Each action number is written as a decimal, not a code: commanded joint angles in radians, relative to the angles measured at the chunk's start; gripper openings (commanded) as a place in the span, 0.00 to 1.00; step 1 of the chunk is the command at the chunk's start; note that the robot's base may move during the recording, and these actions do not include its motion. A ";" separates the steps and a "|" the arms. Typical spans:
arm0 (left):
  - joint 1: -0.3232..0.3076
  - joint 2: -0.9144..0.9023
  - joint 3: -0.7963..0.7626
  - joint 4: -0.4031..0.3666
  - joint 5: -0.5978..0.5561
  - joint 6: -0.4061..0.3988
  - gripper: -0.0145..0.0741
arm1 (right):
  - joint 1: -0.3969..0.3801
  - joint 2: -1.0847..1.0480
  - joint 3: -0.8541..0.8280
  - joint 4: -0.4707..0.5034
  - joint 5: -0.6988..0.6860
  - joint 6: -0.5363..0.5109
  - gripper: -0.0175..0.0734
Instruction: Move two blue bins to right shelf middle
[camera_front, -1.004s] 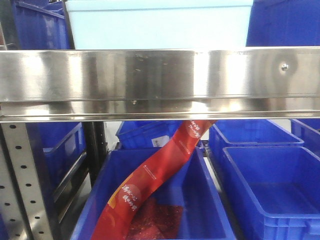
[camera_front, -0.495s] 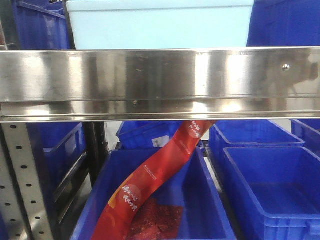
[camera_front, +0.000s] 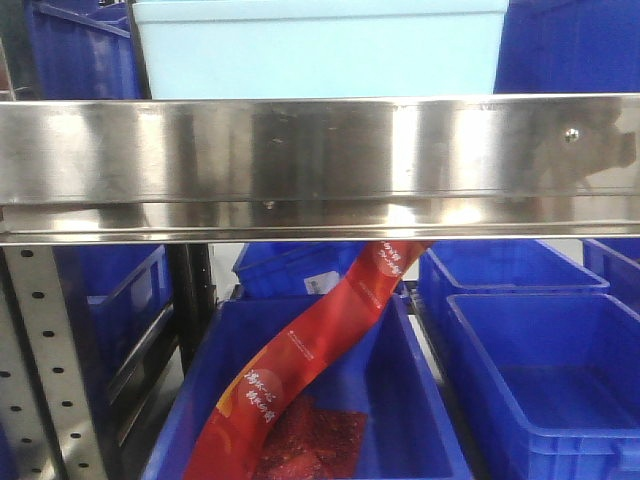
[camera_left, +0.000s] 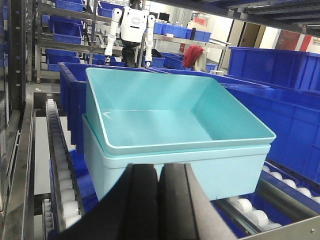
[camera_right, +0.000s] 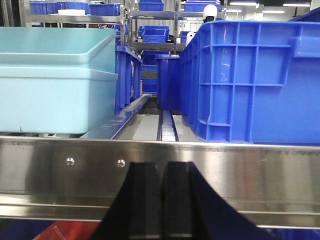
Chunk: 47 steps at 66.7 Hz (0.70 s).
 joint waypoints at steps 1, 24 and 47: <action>-0.003 -0.008 0.002 -0.007 -0.024 0.004 0.04 | -0.007 -0.003 0.001 0.000 -0.015 -0.008 0.01; 0.003 -0.010 0.004 -0.005 -0.006 0.004 0.04 | -0.007 -0.003 0.001 0.000 -0.015 -0.008 0.01; 0.252 -0.276 0.293 -0.053 0.001 0.223 0.04 | -0.007 -0.003 0.001 0.000 -0.015 -0.008 0.01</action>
